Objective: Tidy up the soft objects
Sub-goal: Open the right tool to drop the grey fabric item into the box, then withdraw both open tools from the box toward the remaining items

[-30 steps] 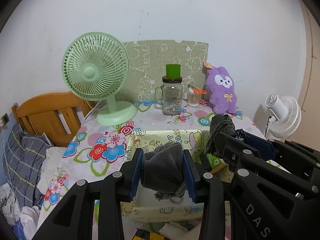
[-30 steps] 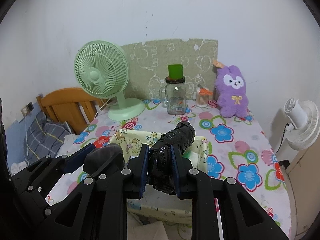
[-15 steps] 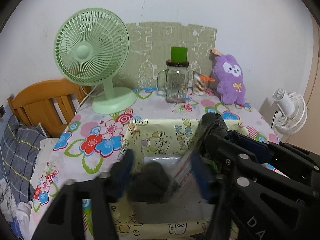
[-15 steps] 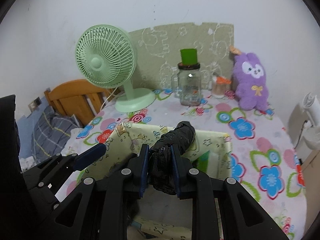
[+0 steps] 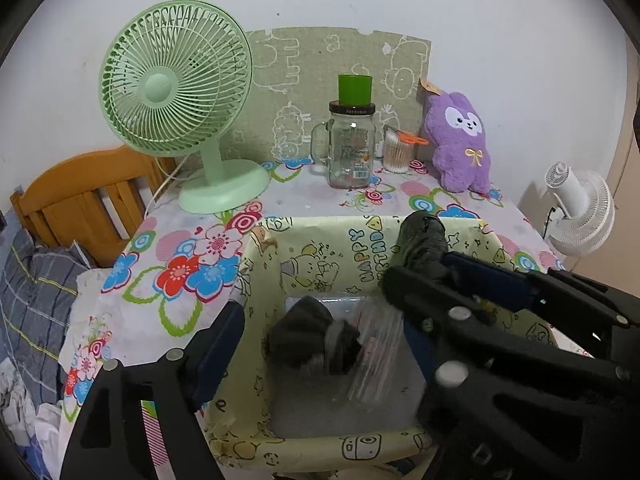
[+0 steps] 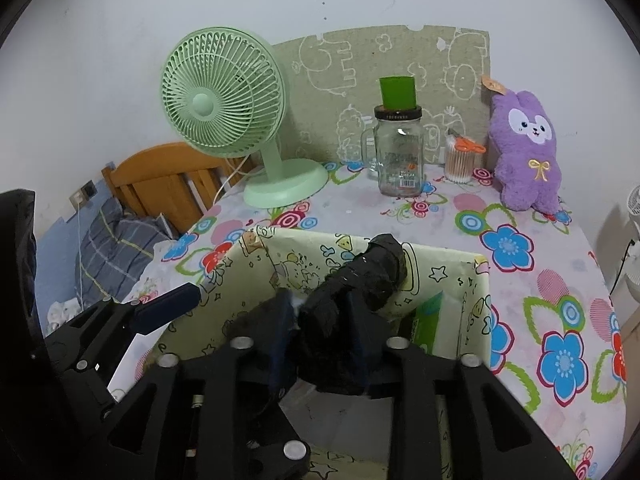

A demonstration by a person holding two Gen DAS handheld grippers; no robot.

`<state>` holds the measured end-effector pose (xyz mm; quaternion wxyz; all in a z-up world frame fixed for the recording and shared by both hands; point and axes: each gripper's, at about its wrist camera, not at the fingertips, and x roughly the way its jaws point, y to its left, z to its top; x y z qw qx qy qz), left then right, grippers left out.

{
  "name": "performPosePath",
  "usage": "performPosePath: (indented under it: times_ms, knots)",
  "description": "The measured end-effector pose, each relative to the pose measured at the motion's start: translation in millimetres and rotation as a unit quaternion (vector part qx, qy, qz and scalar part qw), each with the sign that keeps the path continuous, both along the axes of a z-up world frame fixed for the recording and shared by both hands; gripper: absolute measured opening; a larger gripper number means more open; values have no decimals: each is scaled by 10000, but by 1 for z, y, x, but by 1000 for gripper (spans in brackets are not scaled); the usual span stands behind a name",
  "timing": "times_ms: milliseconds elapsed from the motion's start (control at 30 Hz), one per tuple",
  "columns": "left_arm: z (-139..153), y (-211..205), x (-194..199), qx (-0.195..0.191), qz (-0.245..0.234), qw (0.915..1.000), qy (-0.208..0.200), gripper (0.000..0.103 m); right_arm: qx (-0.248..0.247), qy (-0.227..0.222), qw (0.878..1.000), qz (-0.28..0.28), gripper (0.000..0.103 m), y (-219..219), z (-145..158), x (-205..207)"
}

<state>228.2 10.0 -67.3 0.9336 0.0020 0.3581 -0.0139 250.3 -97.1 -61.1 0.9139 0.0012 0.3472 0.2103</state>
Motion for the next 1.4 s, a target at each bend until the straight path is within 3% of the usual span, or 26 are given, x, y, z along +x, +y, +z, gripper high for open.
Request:
performPosePath:
  times_ms: [33, 100, 133, 467, 900, 1400]
  knots:
    - [0, 0, -1, -16, -7, 10000, -9, 85, -10, 1, 10000, -37, 64, -1, 0, -1]
    - [1, -1, -4, 6, -20, 10000, -39, 88, -19, -46, 9999, -136, 76, -3, 1, -3]
    - [2, -1, -5, 12, -23, 10000, -46, 89, -22, -52, 9999, -150, 77, -4, 1, -5]
    - [7, -6, -19, -66, -107, 9999, -100, 91, -77, -92, 9997, -231, 80, -11, 7, -19]
    - [25, -12, -43, -61, -157, 9992, -370, 102, -163, -395, 9982, -424, 90, -19, 30, -47]
    - [40, -16, -67, -59, -211, 9986, -484, 103, -371, -611, 9947, -743, 96, -24, 48, -76]
